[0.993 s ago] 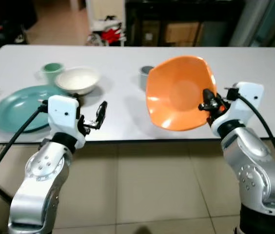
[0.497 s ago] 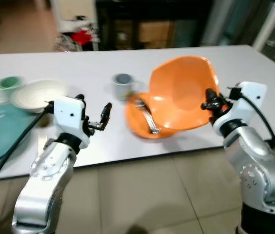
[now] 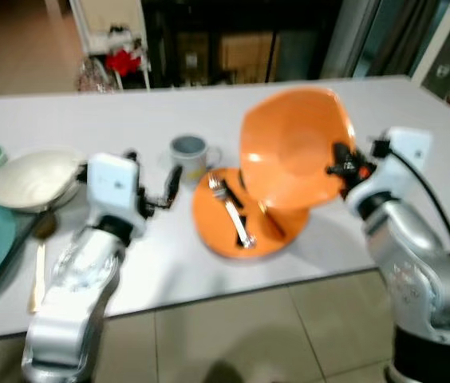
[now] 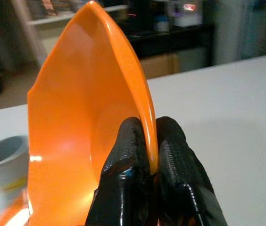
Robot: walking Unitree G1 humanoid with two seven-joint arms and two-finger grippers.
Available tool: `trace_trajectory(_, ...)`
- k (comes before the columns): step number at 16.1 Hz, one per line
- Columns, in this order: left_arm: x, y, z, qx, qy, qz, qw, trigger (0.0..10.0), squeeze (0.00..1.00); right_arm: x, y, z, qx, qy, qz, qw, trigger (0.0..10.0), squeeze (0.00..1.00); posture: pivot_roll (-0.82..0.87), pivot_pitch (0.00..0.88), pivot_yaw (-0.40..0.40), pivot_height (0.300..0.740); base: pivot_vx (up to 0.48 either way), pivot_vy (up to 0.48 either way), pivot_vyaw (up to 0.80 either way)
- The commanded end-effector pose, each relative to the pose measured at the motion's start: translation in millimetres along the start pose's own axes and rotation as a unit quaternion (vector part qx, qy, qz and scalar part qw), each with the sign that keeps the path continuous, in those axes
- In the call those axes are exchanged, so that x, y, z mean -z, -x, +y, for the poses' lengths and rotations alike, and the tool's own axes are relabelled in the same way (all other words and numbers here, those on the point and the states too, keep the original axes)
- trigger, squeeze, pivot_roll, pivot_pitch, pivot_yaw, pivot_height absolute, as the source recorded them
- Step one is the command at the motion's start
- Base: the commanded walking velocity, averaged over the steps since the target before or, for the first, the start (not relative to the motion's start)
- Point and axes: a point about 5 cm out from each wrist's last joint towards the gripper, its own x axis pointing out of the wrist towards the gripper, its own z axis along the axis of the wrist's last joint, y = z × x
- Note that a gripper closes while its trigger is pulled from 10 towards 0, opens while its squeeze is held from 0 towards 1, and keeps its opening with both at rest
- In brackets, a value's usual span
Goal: Setting the table
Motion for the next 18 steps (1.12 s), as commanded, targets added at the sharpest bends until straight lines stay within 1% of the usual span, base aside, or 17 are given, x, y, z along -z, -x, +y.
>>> trace_trajectory(1,-3.9,0.2,4.3,-0.004,-0.01,-0.007,1.0,10.0,0.0,-12.5,1.2,3.3,-0.005,-0.003,-0.034,0.999,10.0,0.0,-0.01,0.0,-0.012,0.74,0.352,0.0,0.0)
trace_trajectory(5,-4.5,1.3,8.1,-0.005,-0.017,-0.007,1.0,10.0,0.0,-11.1,-0.5,4.2,-0.007,-0.009,-0.033,0.999,10.0,0.0,0.01,0.0,-0.009,0.74,0.348,0.0,0.0)
trace_trajectory(6,-5.1,2.0,9.2,-0.003,-0.024,-0.005,1.0,10.0,0.0,-11.0,-2.3,4.9,-0.009,-0.014,-0.032,0.999,10.0,0.0,0.01,0.0,-0.006,0.74,0.341,0.0,0.0)
trace_trajectory(8,-7.0,2.0,10.8,0.0,-0.033,-0.005,0.999,10.0,0.0,-9.5,-8.4,4.8,-0.008,-0.023,-0.024,0.999,10.0,0.0,0.02,0.0,-0.004,0.74,0.336,0.0,0.0)
trace_trajectory(10,-8.4,1.9,13.8,-0.003,-0.034,-0.007,0.999,10.0,0.0,-12.8,-14.6,7.4,-0.014,-0.034,-0.026,0.999,10.0,0.0,0.02,0.0,-0.004,0.74,0.337,0.0,0.0)
trace_trajectory(13,-8.1,1.1,12.7,-0.003,-0.035,-0.008,0.999,10.0,0.0,-10.8,-25.8,8.5,-0.025,-0.022,-0.005,0.999,10.0,0.0,0.03,0.0,-0.009,0.74,0.334,0.0,0.0)
trace_trajectory(14,-8.3,1.9,12.3,-0.003,-0.035,-0.008,0.999,10.0,0.0,-6.1,-30.3,9.2,-0.036,-0.034,0.018,0.999,10.0,0.0,0.04,0.0,-0.014,0.74,0.334,0.0,0.0)
trace_trajectory(15,-9.3,4.3,12.9,-0.002,-0.037,-0.009,0.999,10.0,0.0,1.9,-39.5,8.4,-0.046,-0.064,0.053,0.995,10.0,0.0,0.05,0.0,-0.021,0.74,0.311,0.0,0.0)
trace_trajectory(17,-9.9,6.1,13.4,0.006,-0.037,-0.006,0.999,10.0,0.0,4.0,-49.5,5.9,-0.048,-0.092,0.065,0.992,10.0,0.0,0.05,0.0,-0.02,0.74,0.152,0.0,0.0)
trace_trajectory(18,-10.3,7.8,13.6,0.016,-0.035,-0.004,0.999,10.0,0.0,7.4,-57.8,5.5,-0.059,-0.11,0.082,0.989,10.0,0.0,0.05,0.0,-0.019,0.74,0.0,0.0,0.0)
